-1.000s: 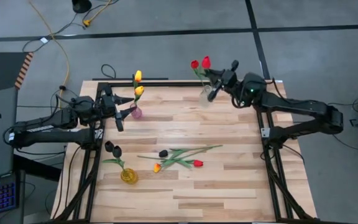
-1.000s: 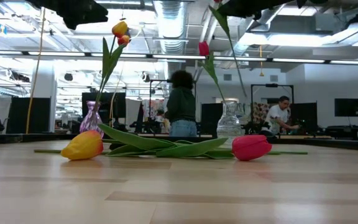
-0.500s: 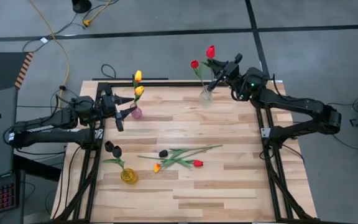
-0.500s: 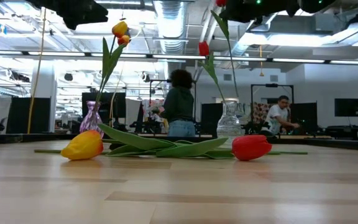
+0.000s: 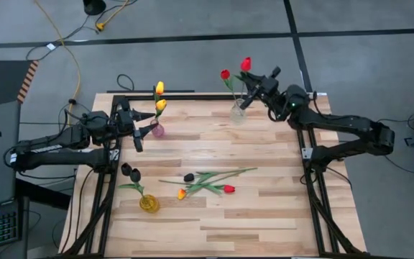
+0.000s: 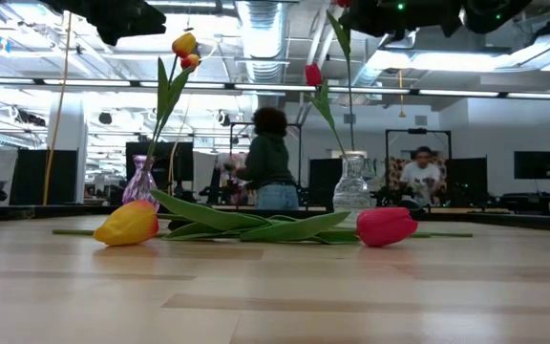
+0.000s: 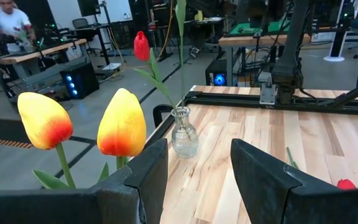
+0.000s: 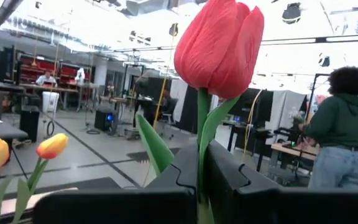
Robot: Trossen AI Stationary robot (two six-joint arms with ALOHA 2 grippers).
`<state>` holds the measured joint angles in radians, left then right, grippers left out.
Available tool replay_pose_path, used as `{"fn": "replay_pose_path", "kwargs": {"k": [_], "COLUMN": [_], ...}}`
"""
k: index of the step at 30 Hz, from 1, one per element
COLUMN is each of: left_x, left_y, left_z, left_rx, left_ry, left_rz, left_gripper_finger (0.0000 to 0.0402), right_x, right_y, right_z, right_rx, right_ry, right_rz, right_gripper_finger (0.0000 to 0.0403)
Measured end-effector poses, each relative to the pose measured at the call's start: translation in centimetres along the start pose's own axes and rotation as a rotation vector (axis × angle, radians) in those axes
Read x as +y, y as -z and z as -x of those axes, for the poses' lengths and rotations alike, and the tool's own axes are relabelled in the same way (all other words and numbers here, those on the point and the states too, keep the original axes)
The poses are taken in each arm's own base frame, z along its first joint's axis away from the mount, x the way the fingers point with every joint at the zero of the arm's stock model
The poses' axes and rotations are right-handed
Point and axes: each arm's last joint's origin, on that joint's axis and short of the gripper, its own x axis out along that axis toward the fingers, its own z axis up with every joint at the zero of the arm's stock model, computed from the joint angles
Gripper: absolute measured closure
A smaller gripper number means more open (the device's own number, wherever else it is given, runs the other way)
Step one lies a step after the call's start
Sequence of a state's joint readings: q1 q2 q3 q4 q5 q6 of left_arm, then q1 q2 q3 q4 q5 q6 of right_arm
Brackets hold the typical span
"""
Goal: Sort flowers into vase by color
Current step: Put the top red tulip into the transparent vase
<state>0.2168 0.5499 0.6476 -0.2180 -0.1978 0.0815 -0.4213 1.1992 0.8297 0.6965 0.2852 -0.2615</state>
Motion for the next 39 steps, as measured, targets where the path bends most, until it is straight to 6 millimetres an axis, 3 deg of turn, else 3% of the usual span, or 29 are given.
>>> {"fn": "replay_pose_path", "kwargs": {"k": [21, 39], "left_x": [0.0, 0.0], "left_y": [-0.1, -0.1], "left_z": [0.0, 0.0], "left_rx": [-0.007, -0.007], "left_ry": [-0.001, -0.001], "left_rz": [0.018, 0.019], "left_gripper_finger": [0.0237, 0.0237], "right_x": [0.3, 0.5], "right_y": [4.0, 5.0], "right_z": [1.9, 2.1], "right_rx": [0.069, 0.151], "right_ry": [0.037, 0.02], "right_rz": [0.016, 0.049], "right_gripper_finger": [0.036, 0.0357]}}
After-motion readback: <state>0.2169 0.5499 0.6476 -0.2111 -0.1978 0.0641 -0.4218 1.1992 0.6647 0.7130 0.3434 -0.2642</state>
